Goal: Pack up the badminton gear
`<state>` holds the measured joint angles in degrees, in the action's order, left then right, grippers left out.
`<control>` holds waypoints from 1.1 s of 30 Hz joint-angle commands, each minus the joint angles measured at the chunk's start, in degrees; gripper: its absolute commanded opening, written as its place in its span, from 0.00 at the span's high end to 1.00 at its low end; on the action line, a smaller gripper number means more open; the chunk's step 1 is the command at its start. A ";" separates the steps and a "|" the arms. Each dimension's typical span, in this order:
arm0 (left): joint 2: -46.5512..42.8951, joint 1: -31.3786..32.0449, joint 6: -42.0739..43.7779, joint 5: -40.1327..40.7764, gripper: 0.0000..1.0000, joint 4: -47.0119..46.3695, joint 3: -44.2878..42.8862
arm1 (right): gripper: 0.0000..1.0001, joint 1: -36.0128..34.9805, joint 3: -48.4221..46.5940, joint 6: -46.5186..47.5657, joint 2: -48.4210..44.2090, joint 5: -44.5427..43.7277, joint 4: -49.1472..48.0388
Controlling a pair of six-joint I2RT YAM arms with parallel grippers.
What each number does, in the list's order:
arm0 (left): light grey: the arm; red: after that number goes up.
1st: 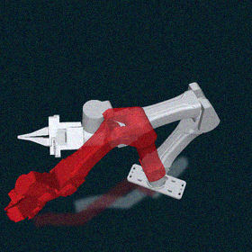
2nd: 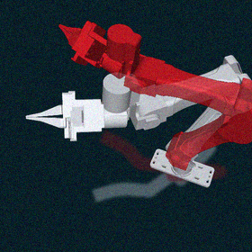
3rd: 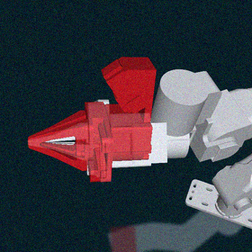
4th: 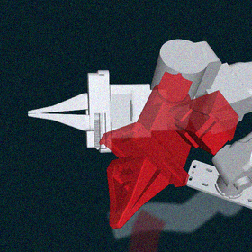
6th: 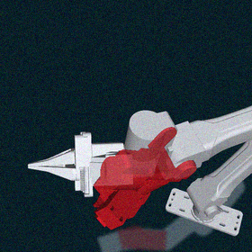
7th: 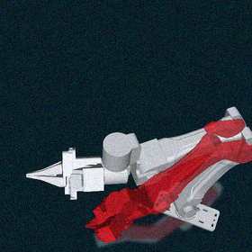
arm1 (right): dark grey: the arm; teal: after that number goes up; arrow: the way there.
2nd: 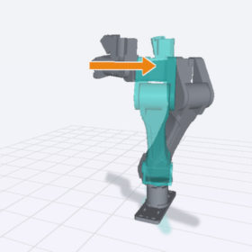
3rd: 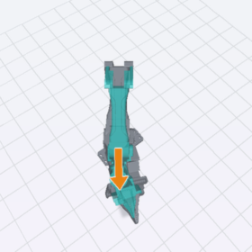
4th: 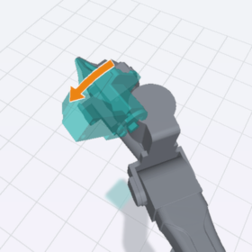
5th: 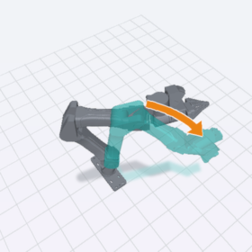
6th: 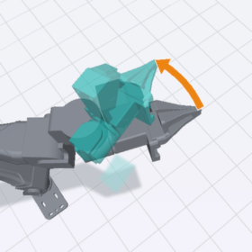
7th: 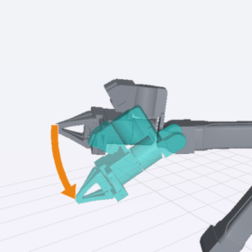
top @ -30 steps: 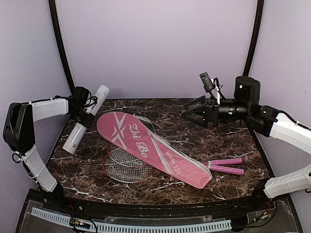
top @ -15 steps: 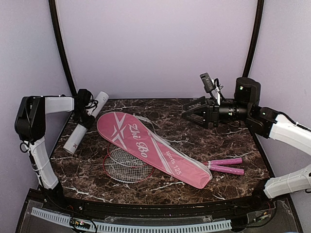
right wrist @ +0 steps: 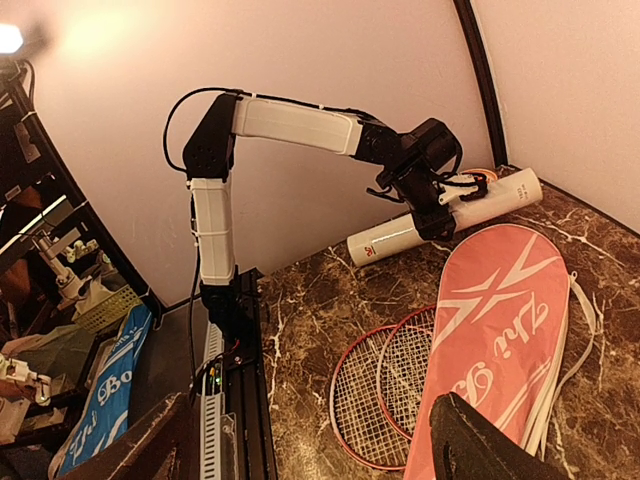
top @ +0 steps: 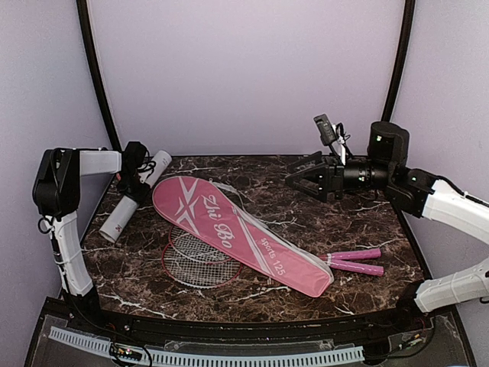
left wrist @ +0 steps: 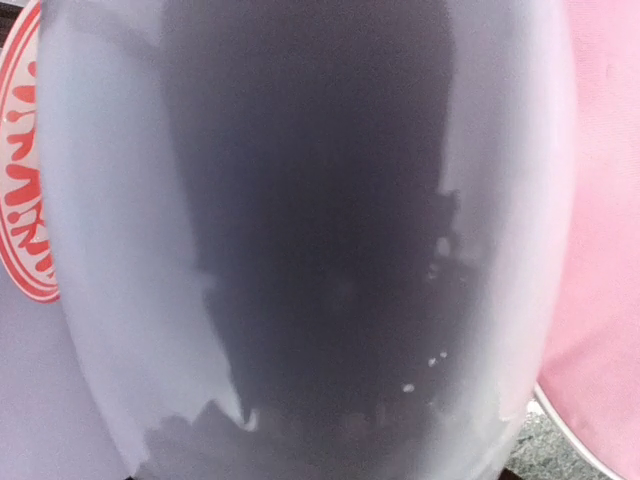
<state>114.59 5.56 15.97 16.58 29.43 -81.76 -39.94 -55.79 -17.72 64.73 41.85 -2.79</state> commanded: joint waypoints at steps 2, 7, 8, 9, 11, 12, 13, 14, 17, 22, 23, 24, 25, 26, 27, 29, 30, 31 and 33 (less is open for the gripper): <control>0.55 -0.59 -1.91 -0.87 0.33 -0.59 -2.37 | 0.18 0.69 0.33 -0.34 0.60 0.59 -2.02; 0.40 -0.63 -2.84 -1.52 0.25 1.12 -3.57 | 0.18 1.05 0.33 -0.34 0.88 0.59 -2.68; 0.31 -0.63 -2.99 -1.90 0.23 1.54 -3.86 | 0.18 1.13 0.35 -0.34 0.89 0.59 -2.75; 0.15 -0.58 -3.17 -2.31 0.21 1.77 -4.11 | 0.18 1.18 0.29 -0.34 1.00 0.59 -2.83; -0.29 -0.53 -3.55 -3.23 0.18 2.80 -4.80 | 0.18 1.26 0.29 -0.34 0.96 0.59 -2.95; -0.55 -0.51 -3.66 -3.44 0.17 3.14 -5.10 | 0.18 1.27 0.33 -0.34 1.01 0.59 -2.93; -0.89 -0.48 -3.79 -3.59 0.17 3.60 -5.47 | 0.18 1.39 0.33 -0.34 0.97 0.59 -2.87; -1.32 -0.50 -4.04 -3.80 0.16 4.24 -5.82 | 0.18 1.61 0.32 -0.34 1.04 0.59 -2.66; -3.95 -0.01 -4.47 -4.63 0.13 5.39 -6.45 | 0.18 2.89 0.15 -0.34 1.59 0.59 -2.37; -9.81 3.82 -4.48 -4.78 0.08 5.21 -4.94 | 0.18 6.02 -1.50 1.72 5.09 1.79 0.62; -10.94 4.84 -4.34 -4.05 0.06 5.07 -4.30 | 0.18 6.55 -2.29 2.36 5.99 0.97 1.78; -12.00 5.81 -4.41 -3.54 0.04 5.11 -3.70 | 0.18 7.06 -2.74 2.88 7.13 0.06 2.67; -13.34 6.80 -4.70 -2.97 0.04 4.88 -3.06 | 0.19 7.55 -3.27 3.34 8.66 -0.88 3.44; -14.58 7.69 -5.13 -2.83 0.03 4.51 -2.16 | 0.20 7.70 -4.07 4.15 10.02 -2.28 4.77; -16.16 8.62 -5.60 -3.06 0.02 3.66 -1.13 | 0.21 7.69 -4.97 5.49 11.53 -3.58 6.54; -19.58 10.31 -7.46 -5.46 0.01 1.12 2.04 | 0.23 7.69 -6.30 6.37 14.43 -5.36 8.41; -21.66 11.25 -7.91 -6.64 0.01 -1.27 3.98 | 0.24 7.70 -7.06 6.72 16.02 -6.05 9.34; -23.56 12.23 -8.54 -7.13 0.01 -3.22 6.25 | 0.25 7.70 -7.58 6.88 17.43 -6.37 9.68; -28.08 14.02 -10.03 -8.19 0.01 -6.92 11.30 | 0.28 7.70 -8.46 6.71 20.70 -6.90 9.42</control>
<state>93.97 17.32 9.63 11.29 28.82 -78.30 -32.45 -61.34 -12.78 81.12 37.87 4.58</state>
